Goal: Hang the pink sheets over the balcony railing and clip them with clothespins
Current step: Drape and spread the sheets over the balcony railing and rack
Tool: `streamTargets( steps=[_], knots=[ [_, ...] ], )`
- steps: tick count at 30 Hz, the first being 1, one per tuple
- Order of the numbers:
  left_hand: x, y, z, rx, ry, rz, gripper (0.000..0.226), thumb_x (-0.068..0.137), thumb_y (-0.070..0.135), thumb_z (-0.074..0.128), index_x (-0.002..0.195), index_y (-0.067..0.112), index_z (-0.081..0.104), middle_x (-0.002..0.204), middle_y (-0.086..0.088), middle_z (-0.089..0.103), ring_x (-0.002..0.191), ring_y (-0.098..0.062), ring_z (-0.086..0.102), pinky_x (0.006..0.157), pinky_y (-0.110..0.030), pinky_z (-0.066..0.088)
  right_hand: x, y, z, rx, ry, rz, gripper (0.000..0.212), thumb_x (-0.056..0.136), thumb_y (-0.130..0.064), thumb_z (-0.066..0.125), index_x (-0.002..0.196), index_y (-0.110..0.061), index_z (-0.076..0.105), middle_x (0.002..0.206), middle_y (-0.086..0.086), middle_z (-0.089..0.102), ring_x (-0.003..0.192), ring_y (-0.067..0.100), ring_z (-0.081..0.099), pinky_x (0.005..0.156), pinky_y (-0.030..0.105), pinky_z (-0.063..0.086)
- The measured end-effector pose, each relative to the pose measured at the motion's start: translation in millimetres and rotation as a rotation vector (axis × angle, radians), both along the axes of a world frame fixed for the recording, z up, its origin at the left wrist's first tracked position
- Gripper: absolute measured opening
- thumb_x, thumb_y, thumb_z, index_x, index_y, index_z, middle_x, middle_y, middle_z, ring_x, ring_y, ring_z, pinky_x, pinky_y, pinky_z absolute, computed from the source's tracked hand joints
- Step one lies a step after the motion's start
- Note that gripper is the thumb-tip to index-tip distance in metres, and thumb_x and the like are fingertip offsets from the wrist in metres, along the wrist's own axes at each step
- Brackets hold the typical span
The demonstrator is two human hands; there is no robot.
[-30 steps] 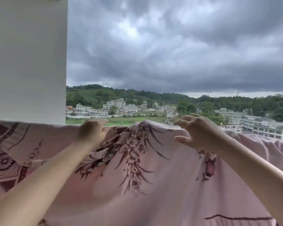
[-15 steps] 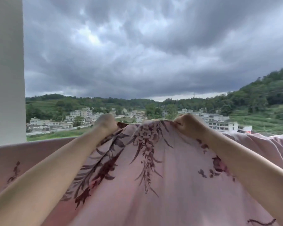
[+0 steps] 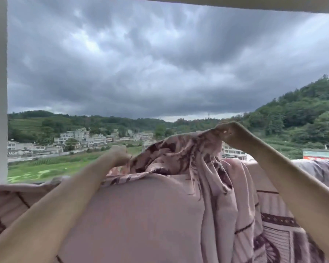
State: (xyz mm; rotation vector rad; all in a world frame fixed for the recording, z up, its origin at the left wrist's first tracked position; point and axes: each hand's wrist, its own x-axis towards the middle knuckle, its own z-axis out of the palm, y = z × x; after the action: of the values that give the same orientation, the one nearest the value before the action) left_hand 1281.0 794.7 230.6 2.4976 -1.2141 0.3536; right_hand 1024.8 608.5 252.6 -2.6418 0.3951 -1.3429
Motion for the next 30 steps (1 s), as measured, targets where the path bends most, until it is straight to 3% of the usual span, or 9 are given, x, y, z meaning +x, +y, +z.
streamTargets(
  steps=[4,8,11,13,15,18,21,26,30],
  knots=[
    [-48.0,24.9,-22.5,-0.040,-0.110,-0.249,0.034,0.092,0.031,0.045,0.070,0.008,0.056,0.070,-0.011,0.054,0.067,-0.019,0.046,0.058,-0.029,0.031,-41.1,7.4,-14.9,0.155,-0.202,0.185,0.044,0.086,0.008,0.046,0.066,-0.029,0.058,0.059,-0.017,0.058,0.051,-0.010,0.054,0.047,-0.001,0.038],
    [-73.1,53.4,-55.9,-0.235,-0.276,-0.413,0.028,0.087,0.028,0.054,0.079,0.004,0.065,0.074,-0.010,0.064,0.073,-0.025,0.059,0.063,-0.031,0.042,-70.1,5.6,-28.3,0.196,-0.330,0.036,0.020,0.091,-0.001,0.043,0.091,0.001,0.063,0.068,-0.003,0.056,0.059,-0.001,0.051,0.049,0.003,0.036],
    [-68.9,56.0,-63.7,-0.412,-0.298,-0.153,0.022,0.089,0.017,0.051,0.080,-0.001,0.061,0.086,-0.022,0.065,0.082,-0.034,0.062,0.064,-0.034,0.042,-72.6,17.1,-38.3,0.126,0.029,0.045,0.022,0.093,-0.016,0.043,0.100,-0.003,0.060,0.089,0.007,0.062,0.084,0.021,0.059,0.066,0.017,0.045],
    [-67.4,54.4,-63.6,-0.322,-0.249,-0.045,0.021,0.090,0.018,0.046,0.087,0.003,0.060,0.095,-0.021,0.065,0.089,-0.034,0.060,0.070,-0.035,0.046,-76.5,21.2,-50.4,0.293,0.409,0.184,0.034,0.085,-0.045,0.042,0.099,-0.021,0.062,0.095,-0.006,0.066,0.092,0.010,0.063,0.074,0.013,0.050],
    [-78.1,51.4,-64.7,-0.283,-0.244,-0.070,0.021,0.083,0.010,0.046,0.098,0.005,0.061,0.104,-0.018,0.064,0.097,-0.033,0.059,0.080,-0.040,0.049,-88.8,10.4,-60.2,0.424,0.410,0.294,0.043,0.075,-0.063,0.046,0.091,-0.029,0.067,0.096,-0.010,0.069,0.089,0.001,0.064,0.077,0.008,0.049],
    [-120.1,36.1,-72.8,-0.348,-0.334,-0.175,0.036,0.076,0.003,0.048,0.110,0.007,0.059,0.112,-0.015,0.064,0.106,-0.031,0.057,0.090,-0.039,0.045,-116.1,-33.6,-70.8,0.207,0.185,-0.036,0.025,0.085,-0.025,0.058,0.107,-0.016,0.064,0.117,0.010,0.064,0.100,0.014,0.060,0.087,0.019,0.045],
    [-169.5,10.9,-85.7,-0.317,-0.387,-0.328,0.031,0.081,0.022,0.053,0.111,0.016,0.059,0.116,-0.004,0.063,0.113,-0.022,0.054,0.099,-0.037,0.039,-140.1,-76.0,-83.5,-0.057,0.452,-0.456,0.047,0.083,-0.028,0.060,0.125,-0.008,0.050,0.128,0.010,0.054,0.117,0.024,0.050,0.098,0.032,0.041],
    [-226.3,-57.3,-103.2,-0.142,-0.497,-0.157,0.077,0.077,0.059,0.051,0.137,0.015,0.031,0.140,0.002,0.039,0.130,-0.014,0.033,0.108,-0.032,0.026,-157.0,-119.2,-94.5,-0.263,0.352,-0.406,0.025,0.084,-0.023,0.060,0.105,-0.010,0.067,0.101,0.010,0.066,0.093,0.028,0.061,0.082,0.038,0.052],
    [-243.4,-95.3,-117.6,-0.088,-0.437,0.007,0.090,0.070,0.074,0.044,0.137,0.015,0.031,0.130,-0.004,0.043,0.120,-0.021,0.040,0.100,-0.036,0.032,-154.3,-127.9,-98.1,-0.542,0.225,-0.279,0.013,0.064,-0.002,0.076,0.057,-0.002,0.065,0.055,0.010,0.061,0.053,0.029,0.063,0.049,0.032,0.053]
  ],
)
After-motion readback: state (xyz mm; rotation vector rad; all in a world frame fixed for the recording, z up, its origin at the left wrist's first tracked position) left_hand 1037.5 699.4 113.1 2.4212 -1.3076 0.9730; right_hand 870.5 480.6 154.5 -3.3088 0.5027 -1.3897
